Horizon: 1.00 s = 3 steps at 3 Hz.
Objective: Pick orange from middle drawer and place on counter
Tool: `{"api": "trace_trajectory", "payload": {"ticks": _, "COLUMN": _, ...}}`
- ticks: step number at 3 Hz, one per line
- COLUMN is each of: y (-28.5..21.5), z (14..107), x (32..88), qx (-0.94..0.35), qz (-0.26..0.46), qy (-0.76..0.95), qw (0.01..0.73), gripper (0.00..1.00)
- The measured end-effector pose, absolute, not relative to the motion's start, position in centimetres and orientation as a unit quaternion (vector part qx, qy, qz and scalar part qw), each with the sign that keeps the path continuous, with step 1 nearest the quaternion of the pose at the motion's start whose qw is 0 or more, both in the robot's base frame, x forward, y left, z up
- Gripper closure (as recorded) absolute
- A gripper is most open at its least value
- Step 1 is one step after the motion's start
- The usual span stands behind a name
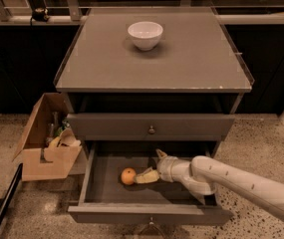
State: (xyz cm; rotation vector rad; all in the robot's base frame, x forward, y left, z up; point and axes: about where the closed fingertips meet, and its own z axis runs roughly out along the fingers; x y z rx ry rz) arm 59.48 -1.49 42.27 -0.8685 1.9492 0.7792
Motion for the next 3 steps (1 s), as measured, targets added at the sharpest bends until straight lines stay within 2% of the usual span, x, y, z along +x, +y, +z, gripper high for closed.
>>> {"api": "trace_trajectory", "payload": {"ticks": 3, "y": -0.7, "z": 39.7, "x": 59.6, "qx": -0.296, "qz": 0.278, "qy": 0.793, "qw": 0.453, "gripper": 0.0}}
